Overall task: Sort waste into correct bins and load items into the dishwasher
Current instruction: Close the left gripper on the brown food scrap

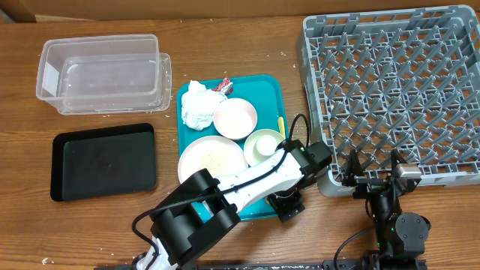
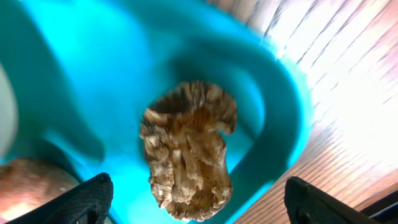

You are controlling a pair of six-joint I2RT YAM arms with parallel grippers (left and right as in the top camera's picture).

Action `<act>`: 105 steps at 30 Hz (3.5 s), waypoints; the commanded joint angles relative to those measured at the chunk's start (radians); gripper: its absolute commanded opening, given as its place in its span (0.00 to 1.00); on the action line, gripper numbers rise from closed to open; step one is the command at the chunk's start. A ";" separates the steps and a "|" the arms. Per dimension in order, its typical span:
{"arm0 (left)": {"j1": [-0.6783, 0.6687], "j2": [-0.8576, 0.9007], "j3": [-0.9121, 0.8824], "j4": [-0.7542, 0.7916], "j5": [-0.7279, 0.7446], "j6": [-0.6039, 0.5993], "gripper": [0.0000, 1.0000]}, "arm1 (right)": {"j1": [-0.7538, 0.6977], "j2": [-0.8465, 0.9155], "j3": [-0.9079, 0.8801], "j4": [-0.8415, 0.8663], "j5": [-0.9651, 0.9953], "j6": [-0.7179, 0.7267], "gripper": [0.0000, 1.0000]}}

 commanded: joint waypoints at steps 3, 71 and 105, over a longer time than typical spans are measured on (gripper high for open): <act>-0.002 0.006 0.102 0.006 -0.009 -0.003 0.88 | -0.001 -0.010 -0.010 0.006 -0.002 -0.003 1.00; 0.019 0.079 0.047 -0.077 0.011 -0.134 0.71 | -0.001 -0.010 -0.010 0.007 -0.002 -0.003 1.00; 0.019 0.079 0.063 -0.084 0.027 -0.135 0.43 | -0.001 -0.010 -0.010 0.007 -0.002 -0.003 1.00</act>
